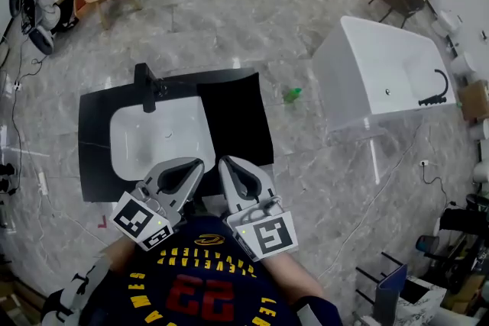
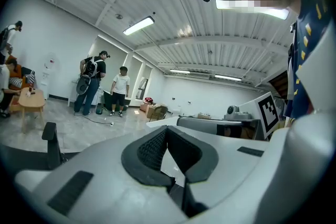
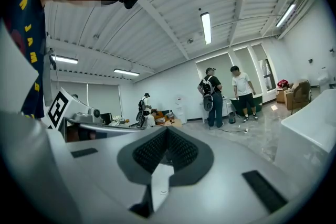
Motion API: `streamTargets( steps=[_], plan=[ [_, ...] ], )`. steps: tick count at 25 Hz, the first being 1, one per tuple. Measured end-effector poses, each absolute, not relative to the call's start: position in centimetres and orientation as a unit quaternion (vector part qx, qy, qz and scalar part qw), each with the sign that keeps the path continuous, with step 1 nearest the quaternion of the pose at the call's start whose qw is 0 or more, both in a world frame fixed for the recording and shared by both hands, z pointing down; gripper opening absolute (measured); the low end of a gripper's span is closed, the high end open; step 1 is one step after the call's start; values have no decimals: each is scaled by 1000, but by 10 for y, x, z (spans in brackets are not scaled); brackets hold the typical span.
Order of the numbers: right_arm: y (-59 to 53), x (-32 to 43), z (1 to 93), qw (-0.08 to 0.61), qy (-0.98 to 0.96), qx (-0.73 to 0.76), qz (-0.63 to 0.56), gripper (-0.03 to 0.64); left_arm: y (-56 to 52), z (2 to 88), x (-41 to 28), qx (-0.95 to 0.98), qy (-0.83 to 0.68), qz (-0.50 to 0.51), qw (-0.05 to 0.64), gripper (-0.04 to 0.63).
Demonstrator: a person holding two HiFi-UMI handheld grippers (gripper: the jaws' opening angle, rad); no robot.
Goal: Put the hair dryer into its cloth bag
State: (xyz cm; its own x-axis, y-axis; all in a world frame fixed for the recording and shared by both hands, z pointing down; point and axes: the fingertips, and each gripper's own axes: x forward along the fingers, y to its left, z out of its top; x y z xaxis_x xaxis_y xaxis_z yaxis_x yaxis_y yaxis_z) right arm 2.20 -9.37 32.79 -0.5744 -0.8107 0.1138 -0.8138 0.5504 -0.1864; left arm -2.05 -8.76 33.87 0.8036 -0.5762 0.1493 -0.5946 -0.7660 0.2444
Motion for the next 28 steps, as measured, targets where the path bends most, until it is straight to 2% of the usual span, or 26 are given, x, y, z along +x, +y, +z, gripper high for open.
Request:
streamTargets(
  steps=[28],
  plan=[
    [-99, 20, 340, 15, -874, 471, 117, 8, -97, 349, -22, 939, -305, 44, 150, 3]
  ],
)
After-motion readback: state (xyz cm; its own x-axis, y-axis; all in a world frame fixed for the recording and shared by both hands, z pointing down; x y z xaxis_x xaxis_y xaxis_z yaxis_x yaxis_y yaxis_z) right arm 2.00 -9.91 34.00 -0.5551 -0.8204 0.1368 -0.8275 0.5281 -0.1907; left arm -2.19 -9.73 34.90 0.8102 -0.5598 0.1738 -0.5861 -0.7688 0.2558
